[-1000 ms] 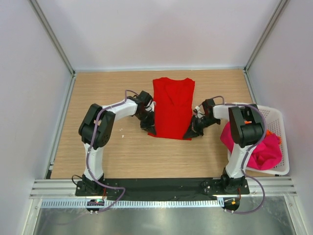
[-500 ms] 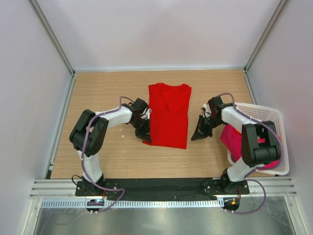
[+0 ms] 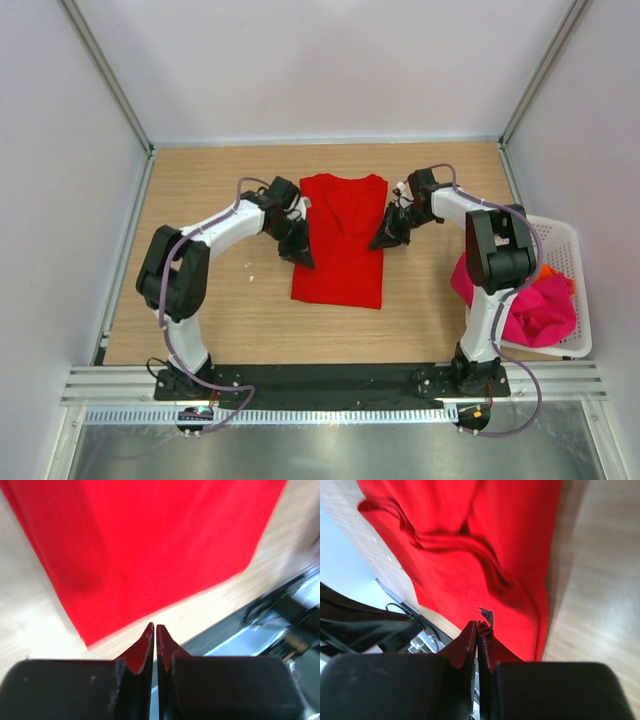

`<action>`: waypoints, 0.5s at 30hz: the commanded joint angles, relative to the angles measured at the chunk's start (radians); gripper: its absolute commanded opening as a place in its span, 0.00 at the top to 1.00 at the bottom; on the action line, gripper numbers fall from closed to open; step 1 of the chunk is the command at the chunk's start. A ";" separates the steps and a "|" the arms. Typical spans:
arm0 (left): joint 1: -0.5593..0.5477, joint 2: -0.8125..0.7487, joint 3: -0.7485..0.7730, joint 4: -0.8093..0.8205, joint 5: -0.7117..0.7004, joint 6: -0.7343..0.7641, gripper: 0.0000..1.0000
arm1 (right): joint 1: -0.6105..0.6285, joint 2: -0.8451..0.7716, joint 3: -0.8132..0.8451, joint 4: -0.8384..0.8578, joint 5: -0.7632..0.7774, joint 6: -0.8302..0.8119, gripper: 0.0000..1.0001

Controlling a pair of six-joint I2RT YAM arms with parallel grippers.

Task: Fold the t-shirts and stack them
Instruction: Fold the tshirt

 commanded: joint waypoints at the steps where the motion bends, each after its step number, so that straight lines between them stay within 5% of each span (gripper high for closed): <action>1: 0.071 0.111 0.121 0.039 0.073 0.032 0.97 | 0.006 0.025 0.090 0.044 -0.057 0.048 0.92; 9: 0.137 0.354 0.299 0.136 0.126 0.040 0.97 | -0.011 0.186 0.164 0.075 -0.094 0.002 0.96; 15: 0.162 0.421 0.297 0.164 0.119 0.058 0.97 | -0.028 0.263 0.192 0.060 -0.067 -0.027 0.96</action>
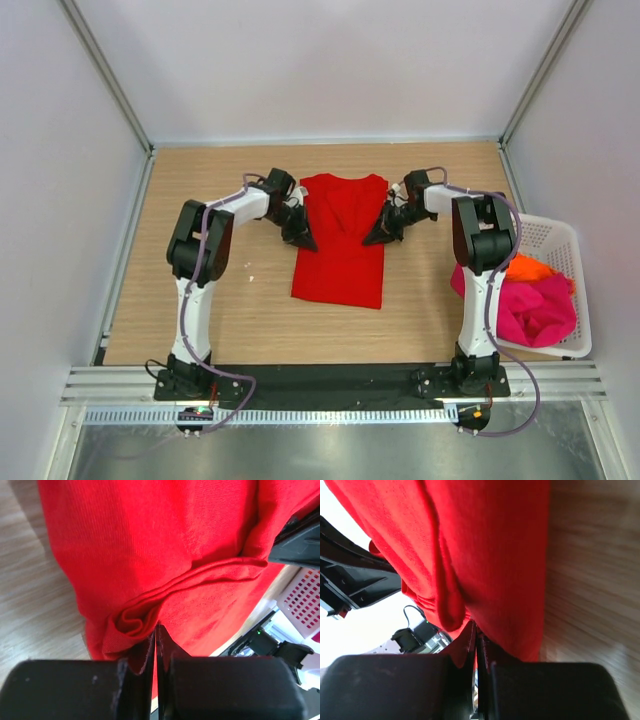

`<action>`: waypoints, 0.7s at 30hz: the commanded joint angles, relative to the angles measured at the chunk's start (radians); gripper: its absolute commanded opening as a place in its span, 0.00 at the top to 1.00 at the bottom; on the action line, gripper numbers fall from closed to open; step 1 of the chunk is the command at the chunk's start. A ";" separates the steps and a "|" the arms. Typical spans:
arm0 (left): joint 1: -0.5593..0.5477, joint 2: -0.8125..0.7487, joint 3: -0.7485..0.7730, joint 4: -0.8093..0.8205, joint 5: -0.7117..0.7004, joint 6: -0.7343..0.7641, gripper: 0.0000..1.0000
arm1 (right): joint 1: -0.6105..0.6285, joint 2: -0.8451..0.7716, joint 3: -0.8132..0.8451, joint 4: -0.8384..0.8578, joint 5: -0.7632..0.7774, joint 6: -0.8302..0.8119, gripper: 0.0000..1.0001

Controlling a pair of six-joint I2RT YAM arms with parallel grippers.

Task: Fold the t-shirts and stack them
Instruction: Fold the tshirt

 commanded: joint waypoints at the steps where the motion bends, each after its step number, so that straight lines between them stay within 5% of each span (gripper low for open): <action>1: 0.017 0.033 0.006 0.040 -0.012 0.033 0.97 | -0.007 0.024 0.057 -0.048 0.071 -0.058 0.97; 4: 0.017 -0.045 -0.054 0.046 -0.019 0.044 0.95 | -0.007 -0.023 0.106 -0.118 0.171 -0.109 0.96; 10: 0.017 -0.277 -0.161 -0.003 -0.064 0.050 0.74 | -0.006 -0.192 0.162 -0.358 0.386 -0.204 0.70; 15: 0.017 -0.424 -0.217 -0.118 -0.142 0.087 0.64 | 0.011 -0.404 -0.065 -0.373 0.394 -0.178 0.47; 21: 0.013 -0.541 -0.459 -0.087 -0.113 0.026 0.58 | 0.091 -0.646 -0.461 -0.157 0.287 0.015 0.36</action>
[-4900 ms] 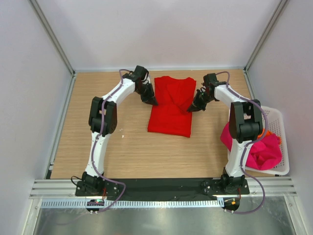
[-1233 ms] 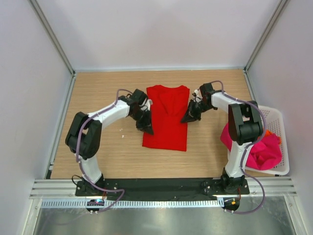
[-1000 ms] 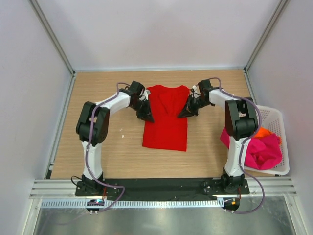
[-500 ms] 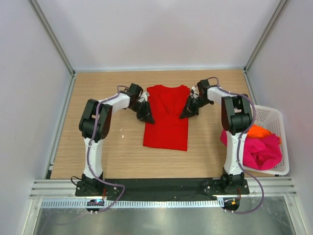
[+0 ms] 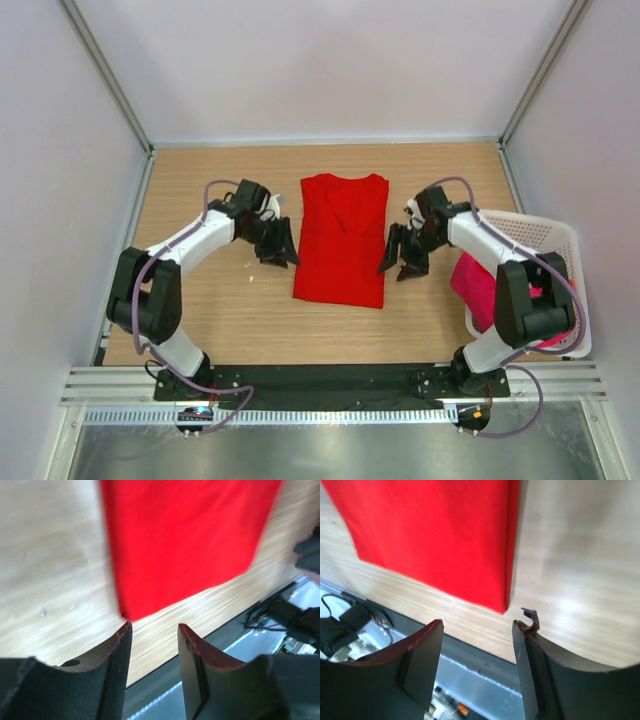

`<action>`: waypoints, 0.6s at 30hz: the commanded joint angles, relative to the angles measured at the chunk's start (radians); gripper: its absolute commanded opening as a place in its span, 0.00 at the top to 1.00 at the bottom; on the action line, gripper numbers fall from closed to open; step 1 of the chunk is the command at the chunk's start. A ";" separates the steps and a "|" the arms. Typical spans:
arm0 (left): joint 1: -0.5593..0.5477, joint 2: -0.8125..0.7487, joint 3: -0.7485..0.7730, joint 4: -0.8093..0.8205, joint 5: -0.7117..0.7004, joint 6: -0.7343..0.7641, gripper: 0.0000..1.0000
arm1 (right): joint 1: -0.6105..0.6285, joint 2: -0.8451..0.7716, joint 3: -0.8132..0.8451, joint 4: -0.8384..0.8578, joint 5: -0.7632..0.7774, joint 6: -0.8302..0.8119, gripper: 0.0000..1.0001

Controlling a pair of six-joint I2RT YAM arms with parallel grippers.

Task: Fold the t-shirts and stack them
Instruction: Fold the tshirt

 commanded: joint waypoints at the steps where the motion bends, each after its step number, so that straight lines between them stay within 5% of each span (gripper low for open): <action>1: 0.001 -0.029 -0.135 -0.024 -0.039 -0.037 0.56 | 0.056 -0.078 -0.181 0.158 -0.060 0.158 0.36; 7: -0.029 -0.082 -0.265 0.037 -0.147 -0.225 0.53 | 0.125 -0.164 -0.455 0.367 -0.020 0.389 0.38; 18: -0.044 -0.083 -0.343 0.175 -0.173 -0.396 0.52 | 0.122 -0.190 -0.539 0.484 0.073 0.528 0.44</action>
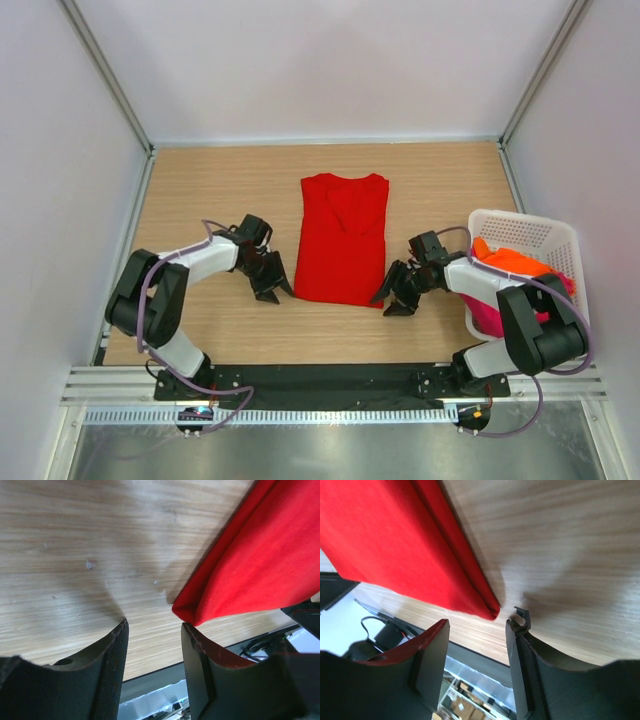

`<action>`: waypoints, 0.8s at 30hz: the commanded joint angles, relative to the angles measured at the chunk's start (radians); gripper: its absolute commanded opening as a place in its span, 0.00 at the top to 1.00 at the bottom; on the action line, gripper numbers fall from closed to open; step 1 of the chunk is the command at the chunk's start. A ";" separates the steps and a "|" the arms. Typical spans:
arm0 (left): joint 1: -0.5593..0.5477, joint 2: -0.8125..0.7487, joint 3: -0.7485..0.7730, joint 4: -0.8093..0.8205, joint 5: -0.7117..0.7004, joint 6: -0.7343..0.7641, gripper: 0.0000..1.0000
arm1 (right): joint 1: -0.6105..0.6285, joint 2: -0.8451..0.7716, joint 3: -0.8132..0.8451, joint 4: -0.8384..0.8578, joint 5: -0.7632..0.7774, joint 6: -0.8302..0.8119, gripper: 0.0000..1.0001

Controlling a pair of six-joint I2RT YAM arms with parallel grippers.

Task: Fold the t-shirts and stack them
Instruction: Fold the tshirt

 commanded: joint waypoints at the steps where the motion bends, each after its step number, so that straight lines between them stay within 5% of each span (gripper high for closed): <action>1: -0.002 -0.052 -0.008 0.094 -0.041 -0.077 0.52 | -0.003 -0.007 -0.026 0.085 0.111 0.058 0.45; 13: -0.003 -0.097 -0.008 0.085 -0.037 -0.142 0.50 | -0.025 0.003 -0.050 0.073 0.183 0.110 0.57; 21: -0.003 -0.096 -0.011 0.135 -0.015 -0.154 0.44 | -0.026 0.011 -0.073 0.098 0.191 0.105 0.92; 24: -0.003 -0.080 -0.019 0.164 -0.001 -0.163 0.44 | -0.026 0.013 -0.060 0.092 0.189 0.099 0.96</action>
